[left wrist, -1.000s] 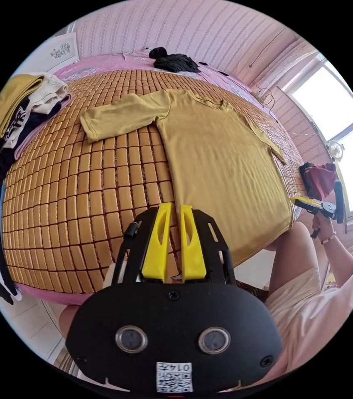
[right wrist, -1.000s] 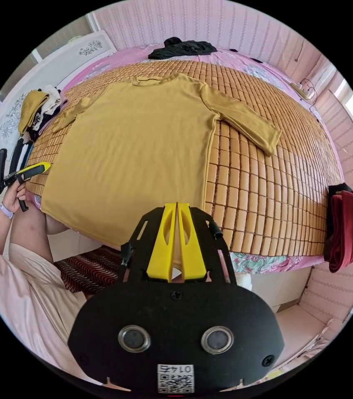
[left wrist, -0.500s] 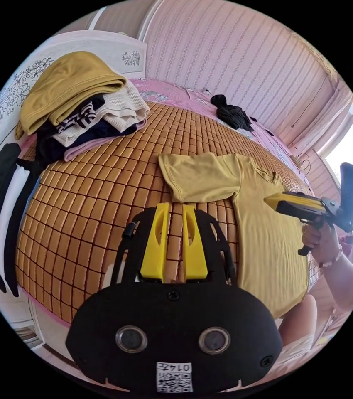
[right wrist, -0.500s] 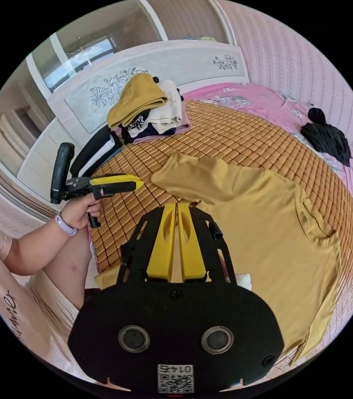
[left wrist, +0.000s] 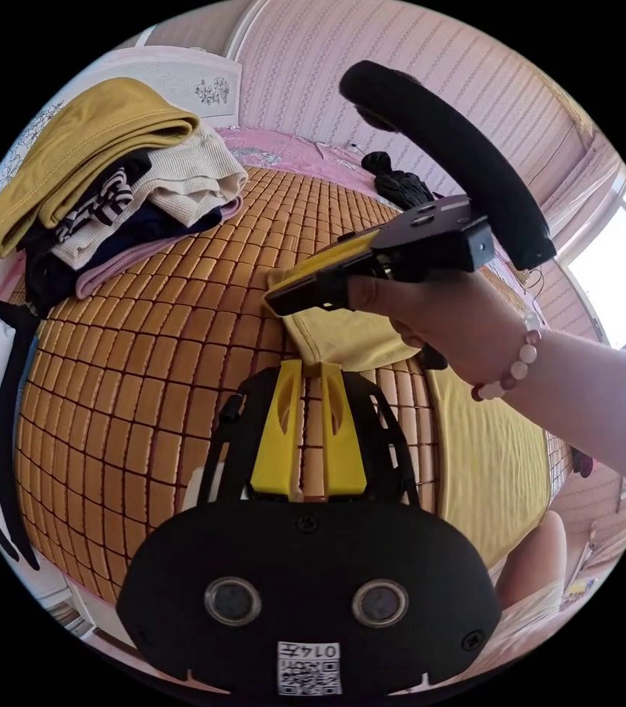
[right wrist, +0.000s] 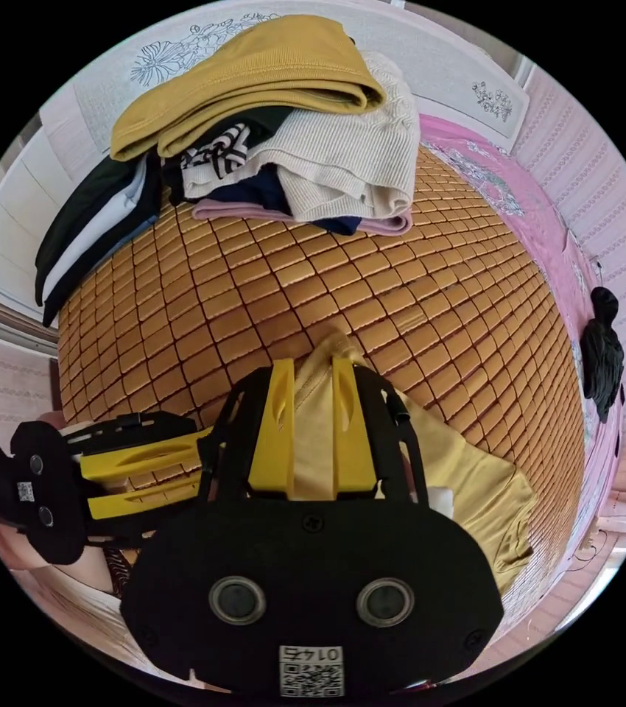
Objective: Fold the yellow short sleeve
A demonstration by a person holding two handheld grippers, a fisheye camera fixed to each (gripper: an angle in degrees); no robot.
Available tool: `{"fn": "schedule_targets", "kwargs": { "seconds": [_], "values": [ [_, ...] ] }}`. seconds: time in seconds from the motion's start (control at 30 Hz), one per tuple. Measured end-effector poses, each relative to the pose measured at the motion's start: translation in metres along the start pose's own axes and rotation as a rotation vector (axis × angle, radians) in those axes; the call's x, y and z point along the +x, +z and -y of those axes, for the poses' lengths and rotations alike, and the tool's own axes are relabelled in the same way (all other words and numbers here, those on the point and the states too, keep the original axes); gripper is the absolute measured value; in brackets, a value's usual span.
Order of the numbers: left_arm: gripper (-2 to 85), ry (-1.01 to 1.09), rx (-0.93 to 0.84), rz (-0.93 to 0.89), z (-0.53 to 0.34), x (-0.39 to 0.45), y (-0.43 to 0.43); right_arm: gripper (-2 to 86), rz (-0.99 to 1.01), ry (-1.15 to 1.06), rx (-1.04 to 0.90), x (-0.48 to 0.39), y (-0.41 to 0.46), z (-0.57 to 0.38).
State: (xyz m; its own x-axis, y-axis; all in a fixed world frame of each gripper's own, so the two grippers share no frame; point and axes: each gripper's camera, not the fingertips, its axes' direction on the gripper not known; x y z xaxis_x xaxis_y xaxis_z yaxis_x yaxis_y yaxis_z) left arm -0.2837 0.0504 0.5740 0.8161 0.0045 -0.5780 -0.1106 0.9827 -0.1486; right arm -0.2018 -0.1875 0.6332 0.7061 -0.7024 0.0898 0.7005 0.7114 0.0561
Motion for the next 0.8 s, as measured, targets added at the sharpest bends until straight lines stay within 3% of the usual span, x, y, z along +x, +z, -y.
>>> {"fn": "schedule_targets", "kwargs": {
  "seconds": [0.17,0.37,0.47,0.6,0.7,0.8],
  "values": [
    [0.9,-0.070,0.050,-0.062,0.000,0.003,-0.003,-0.2,0.162,0.133,-0.001,0.037,-0.013,-0.011],
    [0.1,0.108,0.258,-0.135,0.003,0.046,-0.033,-0.2,0.414,0.420,0.410,0.129,-0.108,-0.118],
    [2.8,0.241,0.314,-0.329,0.004,0.085,-0.056,0.8,0.483,0.504,0.588,0.159,-0.166,-0.223],
    [6.4,0.388,0.228,-0.409,-0.007,0.125,-0.056,4.1,0.273,0.622,0.466,0.161,-0.183,-0.347],
    [6.3,0.371,0.091,-0.391,-0.011,0.127,-0.029,7.1,0.203,0.682,0.297,0.164,-0.176,-0.392],
    [6.0,0.367,0.024,-0.324,-0.009,0.132,-0.013,7.7,0.185,0.650,0.290,0.170,-0.179,-0.396]
  ]
}}
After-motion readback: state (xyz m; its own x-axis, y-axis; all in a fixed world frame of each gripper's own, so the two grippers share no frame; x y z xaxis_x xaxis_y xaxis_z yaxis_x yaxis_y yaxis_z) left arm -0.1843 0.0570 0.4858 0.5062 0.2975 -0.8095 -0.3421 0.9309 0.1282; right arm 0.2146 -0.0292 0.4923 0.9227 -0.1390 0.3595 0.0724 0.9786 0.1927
